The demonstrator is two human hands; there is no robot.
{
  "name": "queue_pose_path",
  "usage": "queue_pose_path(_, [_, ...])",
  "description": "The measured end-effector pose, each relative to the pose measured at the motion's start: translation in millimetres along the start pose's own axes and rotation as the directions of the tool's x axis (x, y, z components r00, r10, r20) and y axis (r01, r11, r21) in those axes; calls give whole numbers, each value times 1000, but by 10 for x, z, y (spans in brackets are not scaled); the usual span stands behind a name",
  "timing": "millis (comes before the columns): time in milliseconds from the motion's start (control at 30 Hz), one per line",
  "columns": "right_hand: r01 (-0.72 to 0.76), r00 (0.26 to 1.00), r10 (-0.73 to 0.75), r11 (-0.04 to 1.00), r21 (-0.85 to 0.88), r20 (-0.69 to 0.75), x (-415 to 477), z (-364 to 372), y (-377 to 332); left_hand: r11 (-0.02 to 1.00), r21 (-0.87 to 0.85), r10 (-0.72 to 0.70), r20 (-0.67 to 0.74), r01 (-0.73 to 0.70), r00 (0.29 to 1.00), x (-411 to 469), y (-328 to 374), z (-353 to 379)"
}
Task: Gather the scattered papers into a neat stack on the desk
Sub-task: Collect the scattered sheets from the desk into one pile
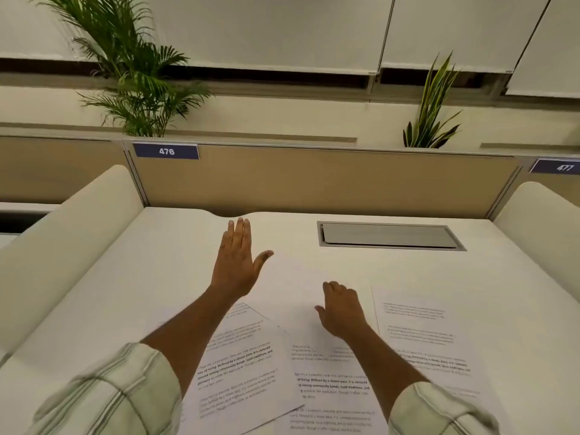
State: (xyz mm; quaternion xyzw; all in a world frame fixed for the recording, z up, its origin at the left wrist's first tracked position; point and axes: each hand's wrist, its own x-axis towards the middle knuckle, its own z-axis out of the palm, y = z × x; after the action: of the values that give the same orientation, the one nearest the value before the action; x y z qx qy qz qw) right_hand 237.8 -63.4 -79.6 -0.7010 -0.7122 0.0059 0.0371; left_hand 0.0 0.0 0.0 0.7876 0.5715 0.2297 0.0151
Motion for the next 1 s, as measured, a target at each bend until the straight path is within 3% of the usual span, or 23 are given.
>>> queue_pose_path(167, [-7, 982, 7, 1000, -1, 189, -182, 278, -162, 997, -1, -71, 109, 72, 991, -304, -139, 315])
queue_pose_path(433, [-10, 966, -4, 998, 56, 259, -259, 349, -179, 990, -50, -120, 222, 134, 968, -664, -252, 674])
queue_pose_path(633, [-15, 967, 12, 1000, 8, 253, -335, 349, -270, 981, -96, -144, 235, 170, 961, -758, -237, 746])
queue_pose_path(1000, [-53, 997, 53, 999, -10, 63, -499, 417, -355, 963, -180, -159, 223, 201, 962, -916, -246, 831])
